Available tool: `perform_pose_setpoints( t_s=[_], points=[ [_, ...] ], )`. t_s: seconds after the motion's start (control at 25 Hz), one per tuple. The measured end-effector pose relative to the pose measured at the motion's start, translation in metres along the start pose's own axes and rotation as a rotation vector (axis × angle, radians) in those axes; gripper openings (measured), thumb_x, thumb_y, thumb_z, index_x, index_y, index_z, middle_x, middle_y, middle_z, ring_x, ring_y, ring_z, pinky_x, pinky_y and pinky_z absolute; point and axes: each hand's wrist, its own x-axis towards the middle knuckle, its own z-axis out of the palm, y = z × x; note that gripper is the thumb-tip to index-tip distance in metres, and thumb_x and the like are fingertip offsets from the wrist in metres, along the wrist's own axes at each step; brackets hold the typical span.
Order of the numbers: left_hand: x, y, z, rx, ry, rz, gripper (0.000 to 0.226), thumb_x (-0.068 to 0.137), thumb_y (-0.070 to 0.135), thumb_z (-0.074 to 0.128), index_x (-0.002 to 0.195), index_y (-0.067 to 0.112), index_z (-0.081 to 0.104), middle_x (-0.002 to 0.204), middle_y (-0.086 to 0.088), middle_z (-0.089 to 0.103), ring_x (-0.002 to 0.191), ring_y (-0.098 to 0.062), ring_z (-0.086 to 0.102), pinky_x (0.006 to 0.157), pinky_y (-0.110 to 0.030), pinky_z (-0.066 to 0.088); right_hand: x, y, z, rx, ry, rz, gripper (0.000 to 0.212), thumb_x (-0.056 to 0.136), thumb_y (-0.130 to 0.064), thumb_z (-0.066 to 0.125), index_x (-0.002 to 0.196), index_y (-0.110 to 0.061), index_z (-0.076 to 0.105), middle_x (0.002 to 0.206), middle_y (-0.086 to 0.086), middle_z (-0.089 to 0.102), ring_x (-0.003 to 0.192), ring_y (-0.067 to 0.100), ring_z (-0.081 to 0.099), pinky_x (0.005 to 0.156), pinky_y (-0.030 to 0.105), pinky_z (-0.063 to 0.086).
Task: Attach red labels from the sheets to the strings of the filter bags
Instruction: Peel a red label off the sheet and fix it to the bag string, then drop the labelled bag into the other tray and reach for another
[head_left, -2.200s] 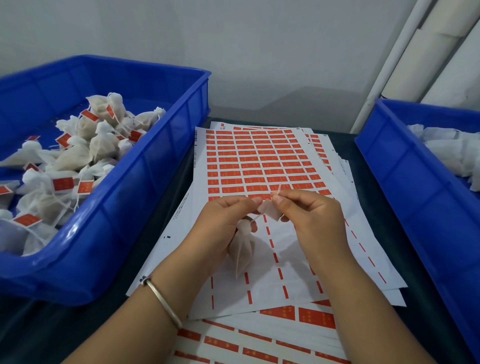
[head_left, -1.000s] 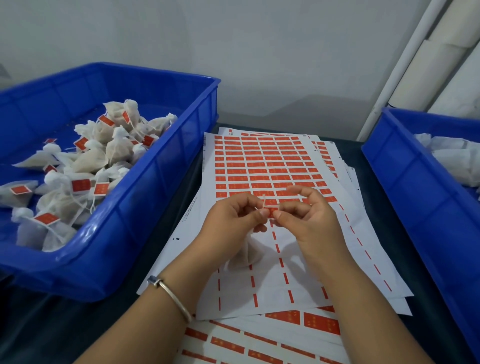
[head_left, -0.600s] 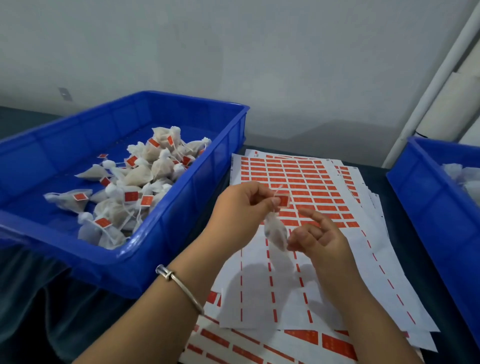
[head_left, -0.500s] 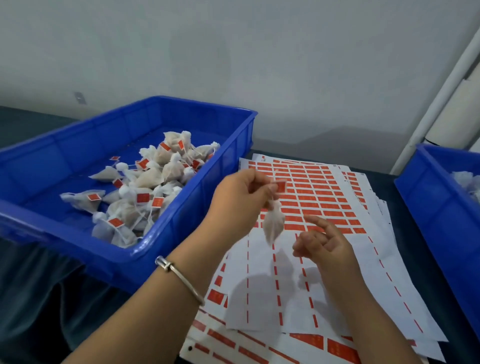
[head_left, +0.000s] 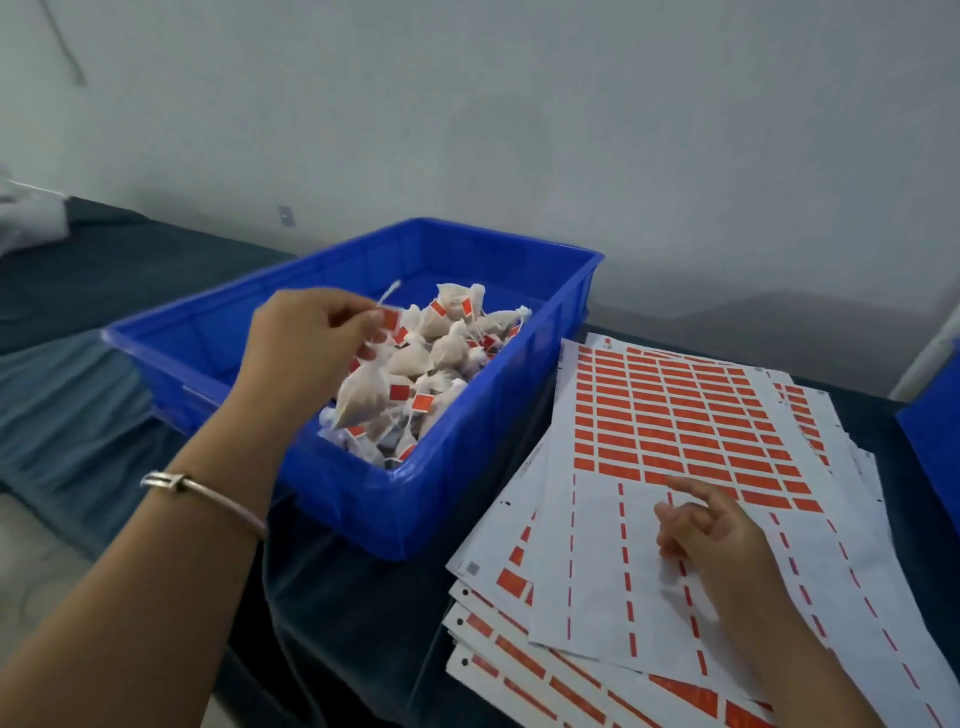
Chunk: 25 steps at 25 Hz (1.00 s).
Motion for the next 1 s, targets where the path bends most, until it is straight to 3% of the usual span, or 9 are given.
perform_pose_setpoints(
  t_s=[0.24,0.36,0.48,0.6,0.68,0.8,0.88,0.92,1.0],
  points=[
    [0.0,-0.029,0.017,0.186,-0.332,-0.145,0.014,0.092,0.019,0.056,0.092,0.016,0.07,0.068,0.013,0.067,0.057,0.006,0.062,0.06,-0.014,0.042,-0.002,0.002,0.002,-0.076,-0.034,-0.013,0.02,0.085,-0.026,0.065,0.104,-0.031,0.06,0.068,-0.004,0.069,0.064,0.015,0.065,0.057,0.011,0.045],
    [-0.001,-0.015,0.024,0.136,-0.322,-0.088,0.013,0.091,0.021,0.059,0.088,0.019,0.071,0.07,0.014,0.067,0.064,0.003,0.063,0.067,-0.016,0.046,-0.005,-0.001,0.004,-0.065,-0.011,0.021,0.017,0.087,-0.027,0.064,0.103,-0.029,0.062,0.077,-0.005,0.07,0.07,0.013,0.066,0.053,0.008,0.046],
    [-0.01,0.009,0.037,0.024,-0.276,-0.017,0.012,0.088,0.019,0.062,0.08,0.026,0.068,0.068,0.015,0.068,0.065,0.003,0.064,0.063,-0.015,0.046,-0.013,-0.012,0.01,-0.055,0.016,0.065,0.009,0.09,-0.03,0.061,0.099,-0.031,0.063,0.09,-0.009,0.068,0.081,0.011,0.066,0.062,0.012,0.048],
    [-0.03,0.05,0.077,-0.097,-0.425,0.043,0.017,0.088,0.02,0.062,0.075,0.031,0.063,0.067,0.015,0.067,0.064,0.005,0.064,0.062,-0.012,0.045,-0.017,-0.027,-0.002,-0.151,0.06,0.022,0.009,0.09,-0.03,0.061,0.084,-0.036,0.059,0.093,-0.014,0.066,0.083,0.006,0.063,0.065,0.012,0.045],
    [-0.048,0.078,0.116,-0.045,-0.556,0.113,0.013,0.088,0.028,0.062,0.077,0.035,0.062,0.071,0.018,0.066,0.065,0.004,0.063,0.059,-0.011,0.042,-0.017,-0.045,-0.021,-0.205,0.097,-0.025,0.014,0.089,-0.031,0.063,0.077,-0.038,0.058,0.084,-0.023,0.062,0.078,0.001,0.061,0.061,0.009,0.042],
    [-0.077,0.106,0.176,0.015,-0.682,0.193,0.01,0.089,0.034,0.06,0.095,0.037,0.067,0.088,0.023,0.062,0.068,0.003,0.057,0.054,-0.01,0.038,-0.011,-0.074,-0.053,-0.259,0.184,-0.1,0.017,0.088,-0.029,0.066,0.074,-0.038,0.059,0.078,-0.024,0.06,0.075,0.002,0.064,0.062,0.014,0.05],
    [-0.097,0.117,0.217,0.049,-0.778,0.2,0.025,0.089,0.038,0.058,0.113,0.033,0.062,0.11,0.015,0.061,0.08,-0.002,0.057,0.063,-0.017,0.048,-0.002,-0.09,-0.083,-0.221,0.311,-0.13,0.021,0.086,-0.024,0.068,0.07,-0.035,0.062,0.072,-0.017,0.065,0.067,0.004,0.067,0.058,0.016,0.054],
    [-0.108,0.122,0.237,0.089,-0.83,0.228,0.033,0.089,0.042,0.057,0.121,0.032,0.057,0.125,0.011,0.056,0.095,-0.008,0.058,0.078,-0.027,0.052,0.006,-0.095,-0.101,-0.216,0.387,-0.141,0.021,0.085,-0.022,0.068,0.068,-0.032,0.064,0.068,-0.015,0.066,0.062,0.001,0.066,0.053,0.013,0.052],
    [-0.129,0.121,0.266,0.22,-0.905,0.3,0.052,0.089,0.052,0.05,0.136,0.03,0.042,0.148,0.007,0.035,0.131,-0.021,0.039,0.107,-0.048,0.031,0.031,-0.105,-0.142,-0.286,0.537,-0.159,0.019,0.084,-0.018,0.066,0.065,-0.024,0.067,0.063,-0.011,0.066,0.055,0.001,0.062,0.051,0.017,0.049]
  ],
)
